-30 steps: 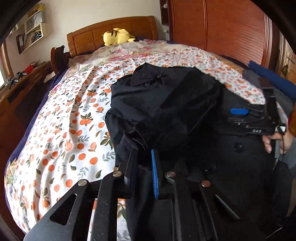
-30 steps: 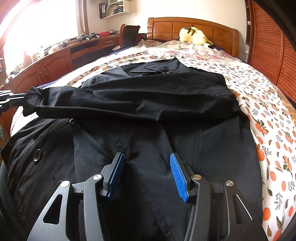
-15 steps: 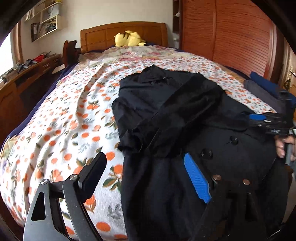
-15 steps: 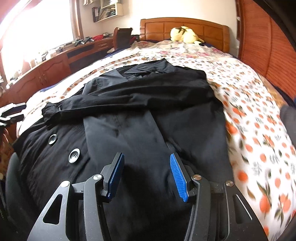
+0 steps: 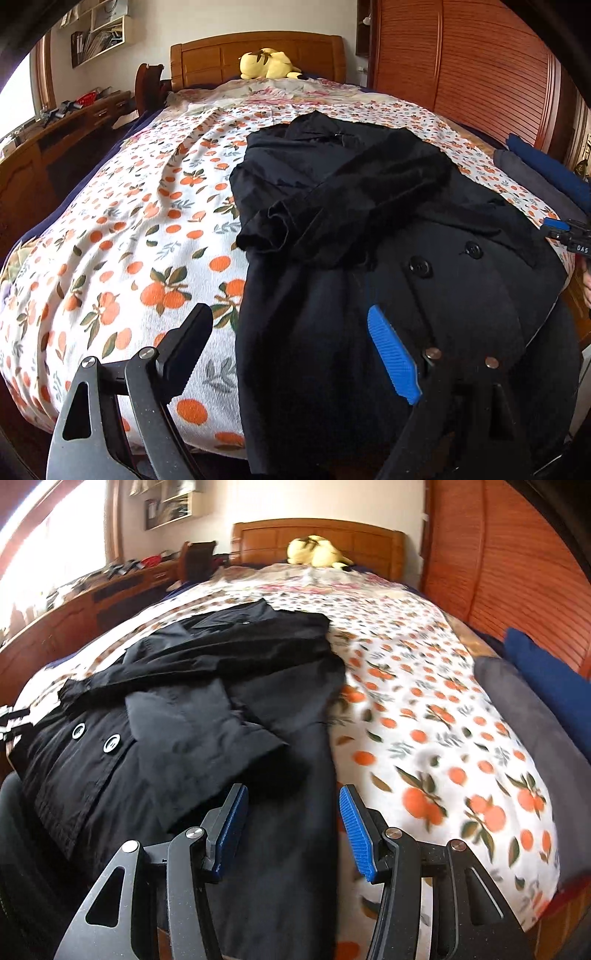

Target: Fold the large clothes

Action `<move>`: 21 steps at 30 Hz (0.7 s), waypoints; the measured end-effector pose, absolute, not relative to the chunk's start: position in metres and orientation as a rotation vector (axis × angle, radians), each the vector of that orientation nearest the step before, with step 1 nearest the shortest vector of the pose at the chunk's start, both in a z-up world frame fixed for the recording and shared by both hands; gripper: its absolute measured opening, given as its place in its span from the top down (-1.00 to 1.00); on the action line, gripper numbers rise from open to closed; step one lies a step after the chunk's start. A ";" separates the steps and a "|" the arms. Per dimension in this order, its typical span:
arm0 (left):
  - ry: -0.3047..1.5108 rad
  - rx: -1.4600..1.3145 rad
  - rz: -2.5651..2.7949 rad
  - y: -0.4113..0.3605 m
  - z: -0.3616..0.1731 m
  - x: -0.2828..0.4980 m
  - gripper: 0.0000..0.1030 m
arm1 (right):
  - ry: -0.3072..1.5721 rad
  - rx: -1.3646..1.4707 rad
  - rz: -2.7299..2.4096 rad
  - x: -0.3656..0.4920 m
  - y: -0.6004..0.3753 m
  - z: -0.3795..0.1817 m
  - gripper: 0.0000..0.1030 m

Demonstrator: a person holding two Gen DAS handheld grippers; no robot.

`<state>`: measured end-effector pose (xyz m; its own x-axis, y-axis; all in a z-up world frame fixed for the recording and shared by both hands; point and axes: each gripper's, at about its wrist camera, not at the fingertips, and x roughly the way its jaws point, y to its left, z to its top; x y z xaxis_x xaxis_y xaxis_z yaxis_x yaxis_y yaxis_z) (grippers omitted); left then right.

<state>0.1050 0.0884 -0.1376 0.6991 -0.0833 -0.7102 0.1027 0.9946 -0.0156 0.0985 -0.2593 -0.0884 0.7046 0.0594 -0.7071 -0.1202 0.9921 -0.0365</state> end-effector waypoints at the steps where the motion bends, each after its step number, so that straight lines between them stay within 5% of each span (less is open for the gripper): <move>1: 0.791 0.021 -0.105 0.090 -0.139 0.103 -0.68 | 0.783 -0.081 0.090 0.097 -0.261 -0.088 -0.04; 11: 0.795 -0.020 -0.109 0.102 -0.151 0.083 -0.67 | 0.877 -0.069 0.077 0.089 -0.272 -0.106 -0.12; 16: 0.812 -0.029 -0.134 0.103 -0.154 0.079 0.06 | 0.881 -0.050 0.078 0.086 -0.271 -0.106 -0.15; 21: 0.831 -0.020 -0.123 0.103 -0.159 0.073 0.16 | 0.913 -0.073 0.105 0.080 -0.265 -0.105 -0.15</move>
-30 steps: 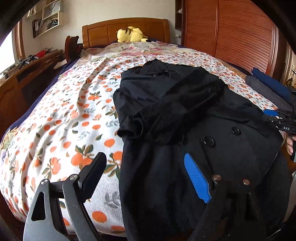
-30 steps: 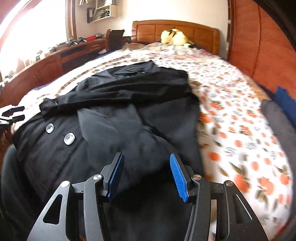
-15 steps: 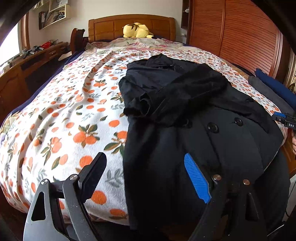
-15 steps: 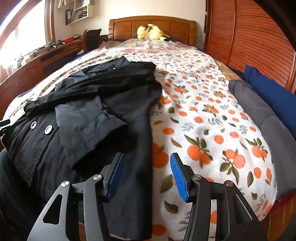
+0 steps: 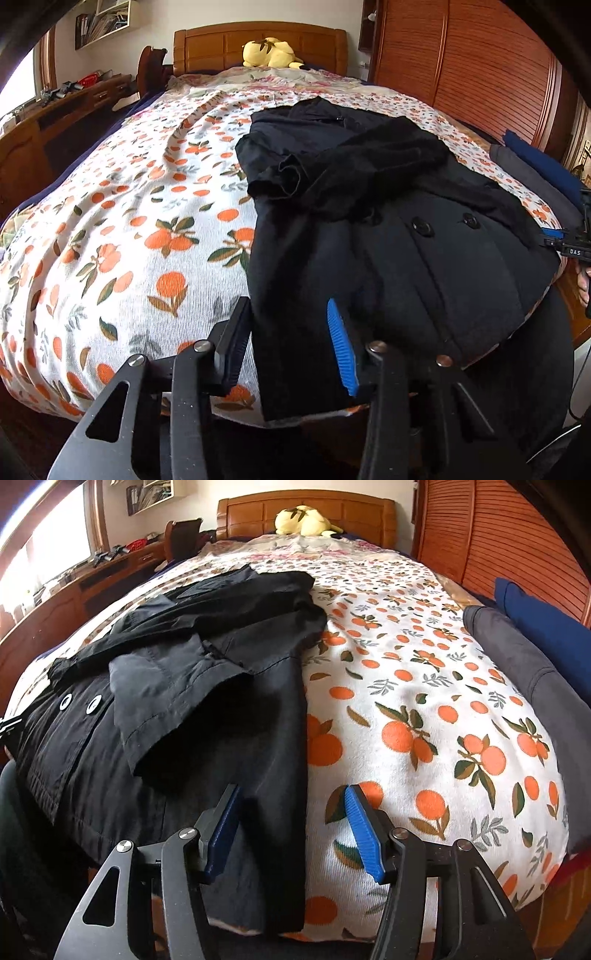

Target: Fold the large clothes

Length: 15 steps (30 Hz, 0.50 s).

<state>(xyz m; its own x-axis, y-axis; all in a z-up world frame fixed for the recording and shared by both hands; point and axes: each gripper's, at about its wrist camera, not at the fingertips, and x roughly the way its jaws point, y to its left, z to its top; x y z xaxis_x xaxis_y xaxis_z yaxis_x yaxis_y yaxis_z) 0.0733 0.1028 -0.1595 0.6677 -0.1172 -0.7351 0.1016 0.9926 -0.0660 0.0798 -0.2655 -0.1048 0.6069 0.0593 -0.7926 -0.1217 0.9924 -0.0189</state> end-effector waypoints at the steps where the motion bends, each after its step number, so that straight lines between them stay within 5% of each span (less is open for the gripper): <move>1: 0.834 -0.020 -0.121 0.104 -0.160 0.073 0.16 | 0.918 -0.076 0.111 0.080 -0.267 -0.106 -0.15; 9: 0.856 -0.003 -0.133 0.103 -0.166 0.061 0.16 | 0.927 -0.083 0.143 0.072 -0.264 -0.110 -0.15; 12: 0.856 -0.021 -0.153 0.103 -0.165 0.057 0.58 | 0.928 -0.083 0.154 0.073 -0.262 -0.109 -0.10; 15: 0.850 -0.038 -0.158 0.103 -0.162 0.056 0.73 | 0.929 -0.095 0.164 0.075 -0.259 -0.109 0.06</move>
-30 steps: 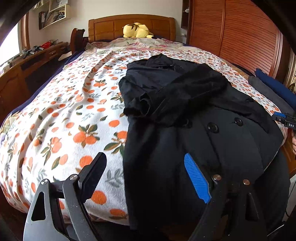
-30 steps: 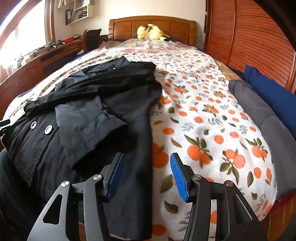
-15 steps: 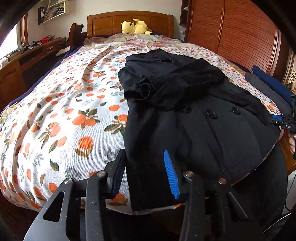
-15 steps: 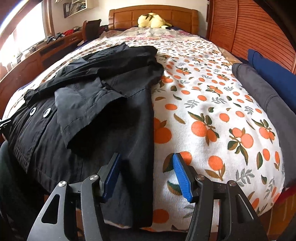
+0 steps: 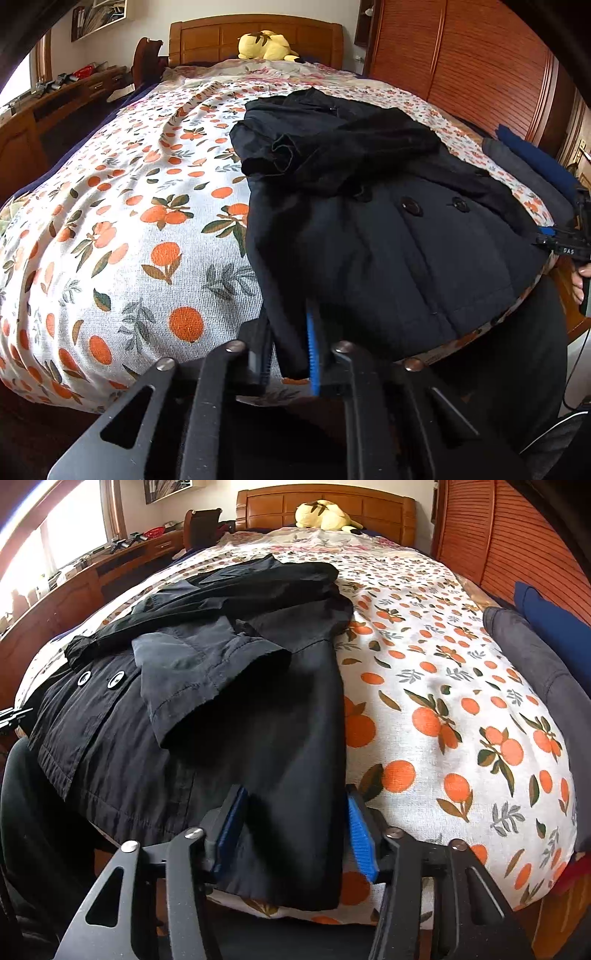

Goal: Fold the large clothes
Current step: 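Grasp the coat hem with both grippers and lift it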

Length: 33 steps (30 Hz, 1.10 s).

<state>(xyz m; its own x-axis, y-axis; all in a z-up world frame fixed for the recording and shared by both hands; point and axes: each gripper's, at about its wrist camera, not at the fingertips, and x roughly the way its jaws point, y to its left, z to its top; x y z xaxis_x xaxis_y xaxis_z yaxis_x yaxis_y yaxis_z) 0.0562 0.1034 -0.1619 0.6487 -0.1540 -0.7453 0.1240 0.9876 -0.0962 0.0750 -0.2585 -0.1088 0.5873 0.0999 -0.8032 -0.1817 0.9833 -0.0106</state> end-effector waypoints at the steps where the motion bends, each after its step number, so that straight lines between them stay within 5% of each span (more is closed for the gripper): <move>1: 0.846 -0.037 -0.159 0.103 -0.161 0.055 0.81 | 0.929 -0.098 0.167 0.076 -0.257 -0.109 0.15; 5: 0.816 -0.051 -0.174 0.102 -0.151 0.052 0.88 | 0.913 -0.087 0.191 0.077 -0.259 -0.105 0.81; 7: 0.787 -0.055 -0.170 0.103 -0.140 0.052 0.89 | 0.902 -0.064 0.208 0.077 -0.261 -0.101 0.88; 33: 0.292 0.098 -0.174 0.110 0.122 0.009 0.91 | 0.367 -0.045 0.257 -0.028 -0.278 0.114 0.93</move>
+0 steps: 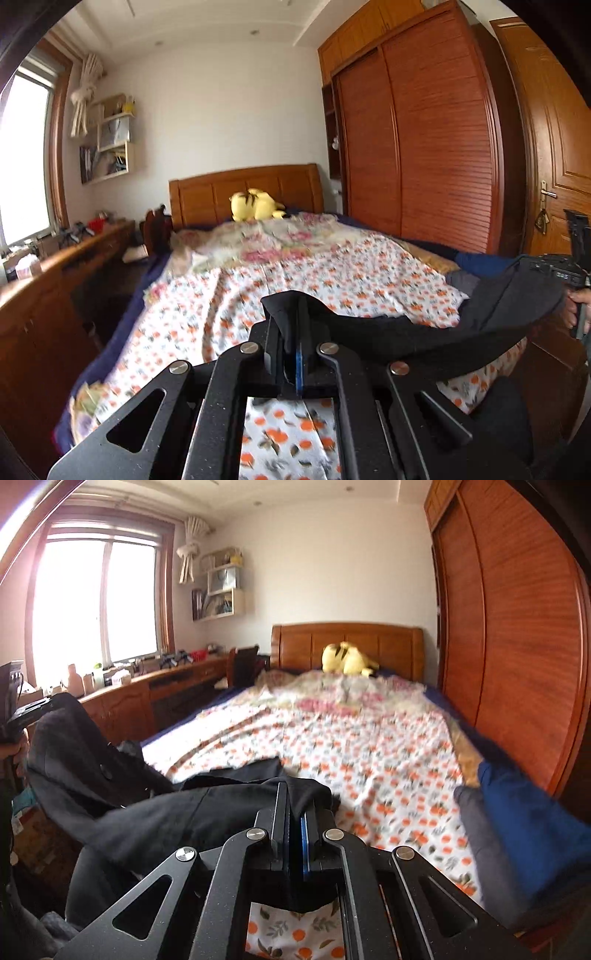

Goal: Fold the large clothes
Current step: 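Grasp the coat hem with both grippers and lift it, then fold the hem up over the coat toward the collar with both grippers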

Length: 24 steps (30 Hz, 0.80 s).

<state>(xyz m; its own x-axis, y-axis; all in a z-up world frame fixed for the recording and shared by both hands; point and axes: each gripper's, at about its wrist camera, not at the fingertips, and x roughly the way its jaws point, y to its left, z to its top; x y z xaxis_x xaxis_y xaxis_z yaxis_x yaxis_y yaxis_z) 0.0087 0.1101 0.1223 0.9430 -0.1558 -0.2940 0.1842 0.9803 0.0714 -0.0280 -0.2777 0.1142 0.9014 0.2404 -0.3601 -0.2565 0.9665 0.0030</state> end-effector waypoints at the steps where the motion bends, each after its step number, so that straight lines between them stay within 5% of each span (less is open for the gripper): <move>1: 0.288 0.097 -0.168 0.112 0.126 0.014 0.91 | 0.359 -0.046 0.255 -0.028 -0.280 0.115 0.93; 16: 0.561 0.067 0.018 0.143 -0.017 0.193 0.91 | 0.596 -0.120 0.194 0.142 -0.235 -0.018 0.93; 24: 0.595 0.035 0.003 0.143 -0.042 0.242 0.90 | 0.661 -0.146 0.178 0.232 -0.218 -0.042 0.93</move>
<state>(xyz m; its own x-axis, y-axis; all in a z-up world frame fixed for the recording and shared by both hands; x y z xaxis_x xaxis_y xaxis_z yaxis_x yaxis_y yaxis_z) 0.2417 0.1432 -0.0415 0.8284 0.0131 -0.5599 0.0069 0.9994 0.0335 0.2323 -0.2185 -0.0416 0.7753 0.1175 -0.6206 -0.2102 0.9745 -0.0780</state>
